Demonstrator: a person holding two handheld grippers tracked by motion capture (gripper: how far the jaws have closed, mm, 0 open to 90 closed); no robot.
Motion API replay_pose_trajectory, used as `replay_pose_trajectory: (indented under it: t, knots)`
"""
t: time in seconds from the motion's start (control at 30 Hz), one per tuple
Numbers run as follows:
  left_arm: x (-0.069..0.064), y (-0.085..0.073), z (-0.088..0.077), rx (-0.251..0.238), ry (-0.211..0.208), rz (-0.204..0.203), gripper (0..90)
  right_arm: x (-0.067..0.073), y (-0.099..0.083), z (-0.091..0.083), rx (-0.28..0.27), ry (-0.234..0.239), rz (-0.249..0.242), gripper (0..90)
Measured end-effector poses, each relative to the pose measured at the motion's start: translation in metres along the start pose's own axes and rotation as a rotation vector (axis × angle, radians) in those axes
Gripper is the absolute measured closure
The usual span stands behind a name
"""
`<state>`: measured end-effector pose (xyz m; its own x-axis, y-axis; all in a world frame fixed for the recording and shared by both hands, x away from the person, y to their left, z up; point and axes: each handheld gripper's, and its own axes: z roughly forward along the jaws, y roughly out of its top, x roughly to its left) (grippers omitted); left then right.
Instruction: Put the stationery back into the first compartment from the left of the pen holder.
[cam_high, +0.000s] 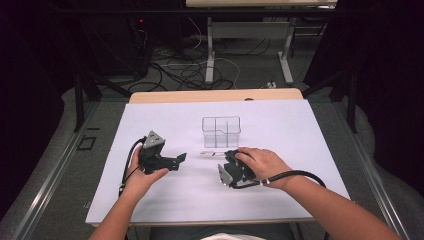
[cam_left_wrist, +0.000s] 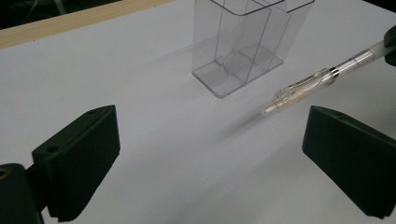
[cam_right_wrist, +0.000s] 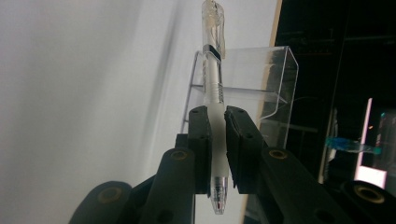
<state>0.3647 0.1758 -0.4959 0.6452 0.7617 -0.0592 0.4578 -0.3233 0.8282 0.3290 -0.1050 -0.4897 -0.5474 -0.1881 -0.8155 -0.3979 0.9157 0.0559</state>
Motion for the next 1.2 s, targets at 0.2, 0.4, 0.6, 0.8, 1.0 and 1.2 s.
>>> replay_pose_trajectory:
  t: [0.2,0.4,0.6,0.8,1.0,1.2]
  knots:
    - [-0.009,0.006,-0.001,0.003,-0.024,0.036,13.9,-0.005,0.000,-0.011,0.033,-0.047,-0.125,80.2]
    - [-0.017,0.013,-0.003,0.007,-0.038,0.100,22.3,-0.007,0.003,-0.016,0.038,-0.050,-0.168,80.2]
    - [-0.024,0.021,-0.002,0.035,-0.044,0.189,33.3,-0.006,0.004,-0.016,0.029,-0.046,-0.167,80.2]
    - [-0.031,0.029,0.001,0.070,-0.077,0.242,36.9,-0.005,0.007,-0.017,0.018,-0.046,-0.173,80.2]
    - [-0.040,0.039,0.003,0.090,-0.089,0.322,36.8,-0.004,0.010,-0.019,0.011,-0.048,-0.183,80.2]
    - [-0.047,0.046,0.007,0.128,-0.130,0.391,38.1,-0.004,0.012,-0.022,0.005,-0.052,-0.185,80.1]
